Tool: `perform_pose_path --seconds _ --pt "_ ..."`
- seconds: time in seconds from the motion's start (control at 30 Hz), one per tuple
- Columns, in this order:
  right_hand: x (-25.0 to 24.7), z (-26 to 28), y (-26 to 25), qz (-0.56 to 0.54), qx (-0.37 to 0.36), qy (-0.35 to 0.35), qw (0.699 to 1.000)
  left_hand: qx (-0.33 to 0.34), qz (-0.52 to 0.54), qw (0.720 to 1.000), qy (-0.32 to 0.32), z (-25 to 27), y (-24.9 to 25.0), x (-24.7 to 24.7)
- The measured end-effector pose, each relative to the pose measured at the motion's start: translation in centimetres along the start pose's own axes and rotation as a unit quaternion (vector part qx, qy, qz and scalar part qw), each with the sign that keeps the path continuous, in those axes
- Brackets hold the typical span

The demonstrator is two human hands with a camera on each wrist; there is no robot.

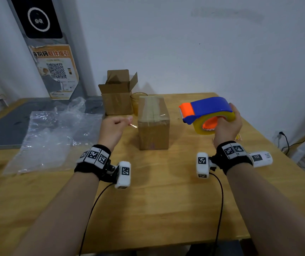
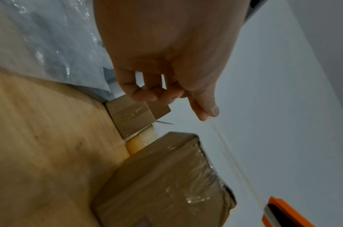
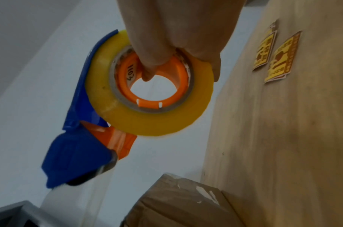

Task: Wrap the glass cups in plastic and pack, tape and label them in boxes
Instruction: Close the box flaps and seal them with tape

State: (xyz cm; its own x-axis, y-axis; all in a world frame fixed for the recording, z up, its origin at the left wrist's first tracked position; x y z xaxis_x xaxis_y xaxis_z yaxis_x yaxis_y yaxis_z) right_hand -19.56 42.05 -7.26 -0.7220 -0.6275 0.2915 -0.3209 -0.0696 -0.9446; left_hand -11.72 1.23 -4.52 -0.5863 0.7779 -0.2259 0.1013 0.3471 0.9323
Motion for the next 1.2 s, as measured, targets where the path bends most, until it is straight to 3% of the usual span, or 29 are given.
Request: perform_pose_path --seconds 0.13,0.43,0.87,1.2 --pt "-0.3 0.1 0.2 -0.015 -0.002 0.012 1.000 -0.018 0.009 1.000 0.006 -0.1 -1.1 0.6" --pt "0.5 0.0 -0.4 -0.070 -0.020 0.020 0.997 0.063 -0.019 0.996 0.061 -2.2 -1.8 0.8" --pt "0.9 0.3 0.8 -0.068 -0.023 0.010 0.997 0.032 -0.022 0.998 0.052 -2.4 -3.3 1.3" --pt "1.6 1.3 2.2 -0.048 -0.017 0.032 0.998 -0.051 0.002 0.998 0.039 -1.8 -4.5 3.3"
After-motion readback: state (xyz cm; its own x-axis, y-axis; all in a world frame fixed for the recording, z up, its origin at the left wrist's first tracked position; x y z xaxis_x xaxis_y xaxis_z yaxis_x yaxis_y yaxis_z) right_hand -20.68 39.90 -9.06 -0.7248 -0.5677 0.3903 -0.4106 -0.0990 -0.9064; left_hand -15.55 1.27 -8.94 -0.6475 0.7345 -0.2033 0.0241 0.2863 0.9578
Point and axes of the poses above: each hand's wrist, its own z-axis away from the middle knuckle, its own x-axis out of the palm, y = z × x, the point moved 9 cm from there along -z, towards the middle knuckle, and after that the axes turned 12 degrees about y, right-handed, at the moved point
